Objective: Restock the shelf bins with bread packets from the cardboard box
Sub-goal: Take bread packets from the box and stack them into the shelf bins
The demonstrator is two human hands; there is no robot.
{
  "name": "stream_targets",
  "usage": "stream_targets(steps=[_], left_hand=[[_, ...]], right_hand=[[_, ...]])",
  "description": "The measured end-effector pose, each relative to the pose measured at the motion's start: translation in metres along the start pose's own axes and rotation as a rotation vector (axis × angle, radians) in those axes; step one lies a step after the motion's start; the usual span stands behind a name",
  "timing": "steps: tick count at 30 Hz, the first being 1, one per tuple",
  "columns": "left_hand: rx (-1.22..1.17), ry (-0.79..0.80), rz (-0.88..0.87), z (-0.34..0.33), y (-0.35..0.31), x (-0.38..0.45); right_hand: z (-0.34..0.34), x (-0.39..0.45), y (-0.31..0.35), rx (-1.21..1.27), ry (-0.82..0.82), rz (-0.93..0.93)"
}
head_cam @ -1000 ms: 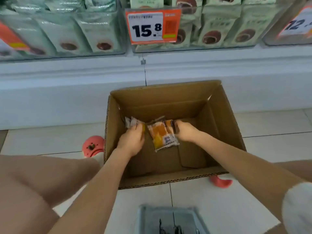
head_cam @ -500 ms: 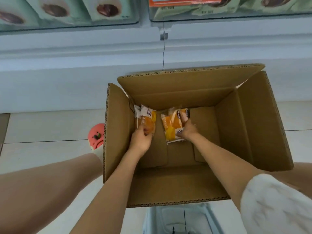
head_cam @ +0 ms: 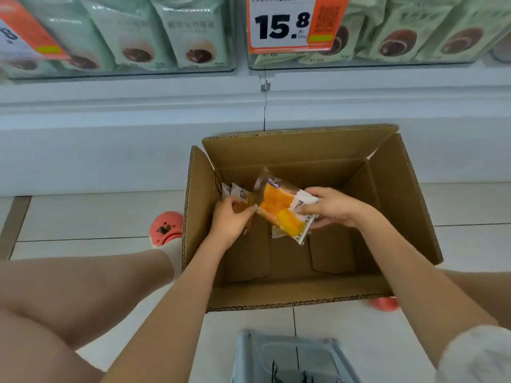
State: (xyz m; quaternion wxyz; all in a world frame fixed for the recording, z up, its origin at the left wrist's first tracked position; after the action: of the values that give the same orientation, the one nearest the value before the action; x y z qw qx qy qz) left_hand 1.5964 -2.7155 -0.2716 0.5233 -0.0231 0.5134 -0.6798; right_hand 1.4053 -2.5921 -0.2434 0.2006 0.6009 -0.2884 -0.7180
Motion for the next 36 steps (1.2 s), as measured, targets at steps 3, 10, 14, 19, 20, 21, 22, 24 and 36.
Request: stream_targets(steps=[3, 10, 14, 19, 20, 21, 22, 24, 36], left_hand=[[-0.25, 0.185, -0.001, 0.016, -0.036, -0.015], [-0.552, 0.238, -0.265, 0.049, -0.118, -0.072], [-0.566, -0.02, -0.357, 0.065, -0.167, -0.091], [-0.571, -0.097, -0.537, 0.08, -0.237, -0.124], [-0.586, -0.1, -0.562, 0.084, -0.255, -0.131], [-0.597, -0.111, -0.573, 0.086, -0.273, -0.138], [-0.607, -0.12, -0.587, 0.089, -0.29, -0.146], [-0.648, -0.119, -0.663, 0.097, -0.324, -0.157], [0.737, -1.141, -1.573, 0.14, -0.5, -0.108]], right_hand=[[0.019, -0.047, 0.022, -0.041, 0.024, 0.124], [0.017, -0.118, 0.064, 0.234, -0.143, 0.378], [0.015, -0.152, 0.091, 0.29, -0.266, 0.484], [0.042, -0.207, 0.137, 0.132, -0.382, 0.596], [0.053, -0.221, 0.148, 0.109, -0.409, 0.625], [0.062, -0.233, 0.157, 0.095, -0.438, 0.649], [0.072, -0.247, 0.166, 0.09, -0.467, 0.676], [0.096, -0.273, 0.186, 0.083, -0.531, 0.728], [0.231, -0.392, 0.323, 0.193, -1.084, 1.108]])
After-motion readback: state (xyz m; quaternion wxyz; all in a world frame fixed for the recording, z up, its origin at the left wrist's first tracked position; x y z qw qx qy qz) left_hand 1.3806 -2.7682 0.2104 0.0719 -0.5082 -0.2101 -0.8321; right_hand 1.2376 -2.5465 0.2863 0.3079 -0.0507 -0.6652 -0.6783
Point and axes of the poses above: each hand's wrist, its own x-axis towards the middle knuckle, its own z-axis out of the back of the hand, y = z × x, the point moved 1 cm from there along x, towards the middle knuckle, and after that the axes turned 1 degree about -z, right-handed, at the moved point
